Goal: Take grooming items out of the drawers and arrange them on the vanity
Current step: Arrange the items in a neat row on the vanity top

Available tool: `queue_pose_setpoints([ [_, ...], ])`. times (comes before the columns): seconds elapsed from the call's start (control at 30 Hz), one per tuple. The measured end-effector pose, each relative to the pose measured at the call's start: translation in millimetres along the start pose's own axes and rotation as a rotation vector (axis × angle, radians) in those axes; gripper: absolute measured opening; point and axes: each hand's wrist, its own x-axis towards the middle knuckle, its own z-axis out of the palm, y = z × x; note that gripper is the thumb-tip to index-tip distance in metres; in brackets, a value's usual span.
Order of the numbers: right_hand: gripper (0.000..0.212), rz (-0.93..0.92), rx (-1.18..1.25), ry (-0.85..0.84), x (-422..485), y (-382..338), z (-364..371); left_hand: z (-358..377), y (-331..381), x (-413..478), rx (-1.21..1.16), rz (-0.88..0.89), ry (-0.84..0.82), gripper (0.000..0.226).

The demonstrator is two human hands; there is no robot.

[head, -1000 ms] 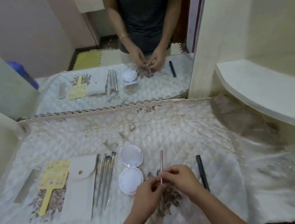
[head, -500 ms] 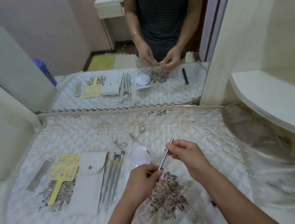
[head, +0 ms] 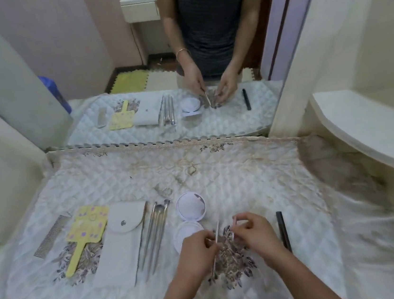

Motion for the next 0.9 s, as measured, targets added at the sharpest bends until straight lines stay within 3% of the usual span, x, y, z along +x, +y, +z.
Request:
queue_pose_setpoints([
  [0.13, 0.018, -0.023, -0.188, 0.05, -2.1, 12.8, 8.3, 23.3, -6.8, 4.7, 0.107, 0.041, 0.045, 0.013],
  [0.43, 0.016, -0.039, -0.239, 0.087, -0.2, 15.7, 15.6, 27.1, -13.1, 8.8, 0.213, 0.09, 0.06, 0.017],
  [0.63, 0.025, -0.117, -0.348, 0.517, -9.5, 29.5, -37.8, 20.1, -10.6, 10.8, 0.238, 0.16, 0.07, 0.009],
  [0.73, 0.039, 0.013, -0.378, 0.515, -7.1, 38.2, -52.5, 16.4, -2.7, 14.7, 0.225, 0.179, 0.048, 0.015],
  [0.8, 0.033, 0.054, -0.365, 0.474, -6.5, 41.0, -52.4, 16.4, 1.1, 15.5, 0.171, 0.176, 0.017, 0.016],
  [0.9, 0.009, -0.051, -0.292, 0.472, -10.2, 36.0, -47.3, 14.9, 9.4, 11.6, 0.018, 0.186, -0.021, 0.016],
])
